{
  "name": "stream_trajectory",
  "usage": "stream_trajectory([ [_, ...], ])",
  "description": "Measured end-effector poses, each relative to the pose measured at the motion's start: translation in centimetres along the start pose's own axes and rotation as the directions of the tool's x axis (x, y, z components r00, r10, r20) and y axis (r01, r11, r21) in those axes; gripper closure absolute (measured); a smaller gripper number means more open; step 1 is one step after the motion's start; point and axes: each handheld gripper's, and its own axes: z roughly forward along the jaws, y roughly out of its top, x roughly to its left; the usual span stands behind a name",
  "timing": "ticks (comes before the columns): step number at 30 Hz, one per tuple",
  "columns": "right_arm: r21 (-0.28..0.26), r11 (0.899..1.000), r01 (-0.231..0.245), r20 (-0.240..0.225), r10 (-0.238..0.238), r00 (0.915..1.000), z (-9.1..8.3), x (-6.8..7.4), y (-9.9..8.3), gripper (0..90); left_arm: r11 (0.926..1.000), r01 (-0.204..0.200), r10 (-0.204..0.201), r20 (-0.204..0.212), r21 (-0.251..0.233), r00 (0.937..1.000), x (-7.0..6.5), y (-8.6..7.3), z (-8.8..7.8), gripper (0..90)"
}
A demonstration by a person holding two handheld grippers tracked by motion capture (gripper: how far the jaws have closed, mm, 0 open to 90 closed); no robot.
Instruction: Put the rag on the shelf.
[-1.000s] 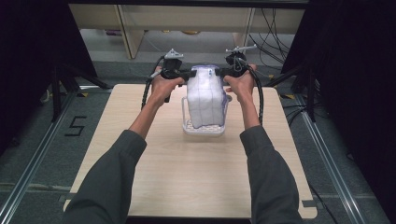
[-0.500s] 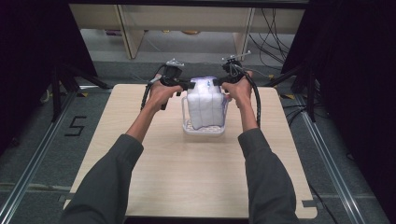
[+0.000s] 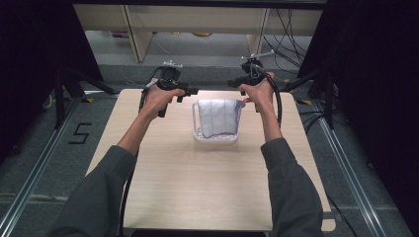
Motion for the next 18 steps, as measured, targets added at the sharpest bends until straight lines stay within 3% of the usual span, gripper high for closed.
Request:
stream_trajectory([
  [2,-0.004,1.000,0.014,0.000,-0.014,0.9999,-0.3,0.0,0.0,56.9,1.0000,-0.005,0.005,-0.002,0.003,1.0000,0.2,-0.1,-0.4,43.5],
  [4,-0.018,0.999,0.036,-0.003,-0.036,0.9993,-1.3,0.3,-0.1,55.2,0.9999,0.015,-0.015,0.005,0.002,0.9999,0.3,-0.7,-1.5,41.6],
  [8,-0.022,0.998,0.051,0.001,-0.051,0.9987,-2.4,0.6,-0.5,53.9,1.0000,0.003,-0.003,0.007,0.008,1.0000,0.0,-1.5,-2.5,38.9],
  [9,-0.037,0.996,0.082,-0.014,-0.082,0.9965,-3.0,0.7,-0.7,52.5,0.9999,-0.004,0.004,0.008,0.011,1.0000,0.0,-1.9,-2.8,38.1],
  [11,-0.047,0.994,0.099,-0.010,-0.100,0.9950,-3.6,0.9,-1.1,51.7,1.0000,-0.008,0.008,0.037,0.001,0.9993,-0.3,-2.7,-4.0,36.2],
  [18,-0.066,0.992,0.109,-0.049,-0.113,0.9924,-5.6,1.7,-3.0,47.0,0.9998,-0.020,0.020,0.031,-0.008,0.9993,-1.4,-5.3,-6.1,33.4],
])
